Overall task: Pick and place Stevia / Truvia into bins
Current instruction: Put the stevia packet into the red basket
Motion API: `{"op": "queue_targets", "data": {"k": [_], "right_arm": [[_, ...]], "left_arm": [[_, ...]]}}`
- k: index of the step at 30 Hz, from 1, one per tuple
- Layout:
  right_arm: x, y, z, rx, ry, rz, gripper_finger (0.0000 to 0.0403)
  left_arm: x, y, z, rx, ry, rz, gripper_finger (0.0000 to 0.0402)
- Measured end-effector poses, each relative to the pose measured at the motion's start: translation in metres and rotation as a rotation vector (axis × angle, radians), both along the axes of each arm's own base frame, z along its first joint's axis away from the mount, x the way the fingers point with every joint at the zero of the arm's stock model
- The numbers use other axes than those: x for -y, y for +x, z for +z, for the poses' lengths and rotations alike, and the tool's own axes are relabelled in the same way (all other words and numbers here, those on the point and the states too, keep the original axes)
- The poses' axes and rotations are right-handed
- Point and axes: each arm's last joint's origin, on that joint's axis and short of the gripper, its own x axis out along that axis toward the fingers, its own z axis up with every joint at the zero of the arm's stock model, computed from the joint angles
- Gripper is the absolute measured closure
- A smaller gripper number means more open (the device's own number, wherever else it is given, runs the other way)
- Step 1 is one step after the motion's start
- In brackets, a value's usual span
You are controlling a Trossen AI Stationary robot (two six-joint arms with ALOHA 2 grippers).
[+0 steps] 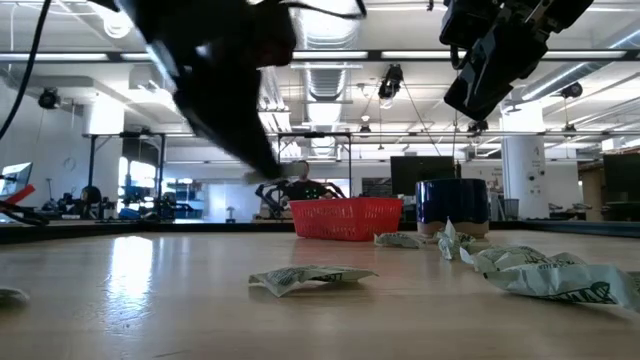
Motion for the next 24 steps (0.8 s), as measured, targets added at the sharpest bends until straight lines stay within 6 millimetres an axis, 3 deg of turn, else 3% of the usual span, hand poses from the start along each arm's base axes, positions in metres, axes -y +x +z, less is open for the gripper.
{"op": "queue_targets", "data": {"k": [6, 15, 24], "right_arm": [[0.000, 0.000, -0.001, -0.005, 0.006, -0.008, 0.0335], [0.001, 0.000, -0.003, -0.011, -0.008, -0.033, 0.0338], [0.001, 0.000, -0.003, -0.043, 0.043, -0.107, 0.0340]], "left_arm": [[-0.049, 0.009, 0.025, 0.066, 0.141, 0.037, 0.0392], [-0.128, 0.023, 0.043, 0.118, 0.272, 0.125, 0.0392], [-0.179, 0.025, 0.050, 0.178, 0.346, 0.188, 0.0392]]}}
